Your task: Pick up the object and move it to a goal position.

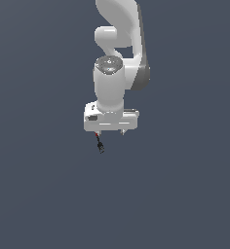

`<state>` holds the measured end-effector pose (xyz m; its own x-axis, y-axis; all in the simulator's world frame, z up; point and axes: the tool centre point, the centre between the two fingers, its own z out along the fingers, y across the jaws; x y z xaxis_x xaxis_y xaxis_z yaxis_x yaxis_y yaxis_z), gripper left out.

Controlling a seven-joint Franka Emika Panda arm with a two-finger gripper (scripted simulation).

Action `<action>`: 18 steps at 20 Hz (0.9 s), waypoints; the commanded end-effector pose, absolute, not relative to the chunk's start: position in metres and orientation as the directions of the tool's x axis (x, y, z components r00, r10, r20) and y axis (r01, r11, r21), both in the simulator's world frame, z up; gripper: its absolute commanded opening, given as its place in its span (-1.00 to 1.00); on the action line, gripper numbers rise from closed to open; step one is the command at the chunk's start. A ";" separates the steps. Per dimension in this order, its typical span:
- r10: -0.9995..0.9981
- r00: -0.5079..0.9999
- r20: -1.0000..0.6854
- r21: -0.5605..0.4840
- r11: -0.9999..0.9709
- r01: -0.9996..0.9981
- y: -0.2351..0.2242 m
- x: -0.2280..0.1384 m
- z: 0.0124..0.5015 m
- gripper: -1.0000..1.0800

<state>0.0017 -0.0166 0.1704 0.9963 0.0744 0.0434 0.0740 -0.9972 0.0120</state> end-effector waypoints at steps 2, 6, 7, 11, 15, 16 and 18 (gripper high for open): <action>0.105 0.994 0.037 0.013 -0.994 0.105 -0.028 -0.006 0.155 0.92; 0.155 0.987 0.028 0.013 -0.988 0.155 -0.044 -0.018 0.133 0.92; 0.170 0.985 0.026 0.013 -0.985 0.170 -0.049 -0.023 0.126 0.92; 0.230 0.973 0.016 0.010 -0.973 0.230 -0.068 -0.041 0.100 0.92; 0.278 0.961 0.008 0.007 -0.961 0.278 -0.081 -0.057 0.080 0.92; 0.287 0.958 0.007 0.006 -0.958 0.287 -0.084 -0.060 0.076 0.92; 0.304 0.953 0.004 0.004 -0.953 0.304 -0.088 -0.066 0.070 0.92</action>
<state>-0.0615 -0.0849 0.0751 0.9574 0.2888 0.0054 0.2888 -0.9574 0.0052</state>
